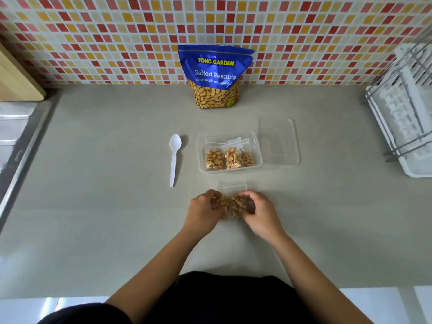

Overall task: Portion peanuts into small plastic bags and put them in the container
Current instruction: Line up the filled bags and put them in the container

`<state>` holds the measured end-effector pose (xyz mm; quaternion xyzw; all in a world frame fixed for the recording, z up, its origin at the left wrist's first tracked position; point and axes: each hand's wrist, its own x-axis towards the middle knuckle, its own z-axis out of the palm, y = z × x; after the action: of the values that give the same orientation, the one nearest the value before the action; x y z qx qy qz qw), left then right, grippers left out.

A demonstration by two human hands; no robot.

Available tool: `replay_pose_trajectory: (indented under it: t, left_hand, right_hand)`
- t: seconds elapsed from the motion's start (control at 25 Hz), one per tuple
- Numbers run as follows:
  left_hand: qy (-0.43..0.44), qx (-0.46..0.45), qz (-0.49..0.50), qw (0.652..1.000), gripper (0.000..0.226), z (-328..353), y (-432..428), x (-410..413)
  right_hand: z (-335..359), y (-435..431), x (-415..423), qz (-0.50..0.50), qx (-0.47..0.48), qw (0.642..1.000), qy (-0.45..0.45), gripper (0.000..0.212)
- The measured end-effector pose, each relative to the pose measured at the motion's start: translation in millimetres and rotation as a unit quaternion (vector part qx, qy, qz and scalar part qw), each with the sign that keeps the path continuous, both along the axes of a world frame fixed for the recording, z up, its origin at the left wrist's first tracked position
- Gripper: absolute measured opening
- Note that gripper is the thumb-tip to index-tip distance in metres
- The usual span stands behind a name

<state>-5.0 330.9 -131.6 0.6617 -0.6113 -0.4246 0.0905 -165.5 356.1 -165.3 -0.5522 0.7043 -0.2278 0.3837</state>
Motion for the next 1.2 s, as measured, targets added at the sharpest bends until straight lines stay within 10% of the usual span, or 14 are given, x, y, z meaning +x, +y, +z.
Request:
replay_pose_trajectory:
  t: [0.4, 0.76, 1.2]
  left_hand:
    - [0.113, -0.108, 0.148, 0.977, 0.035, 42, -78, -9]
    - [-0.162, -0.156, -0.101, 0.969, 0.035, -6, -102, -17]
    - [-0.157, -0.161, -0.195, 0.955, 0.057, -14, -100, -18]
  right_hand:
    - [56, -102, -15, -0.042, -0.094, 0.994, -0.045, 0.041]
    - [35, -118, -8, 0.099, -0.009, 0.966, 0.24, 0.04]
    - [32, -118, -9, 0.252, 0.054, 0.924, 0.284, 0.06]
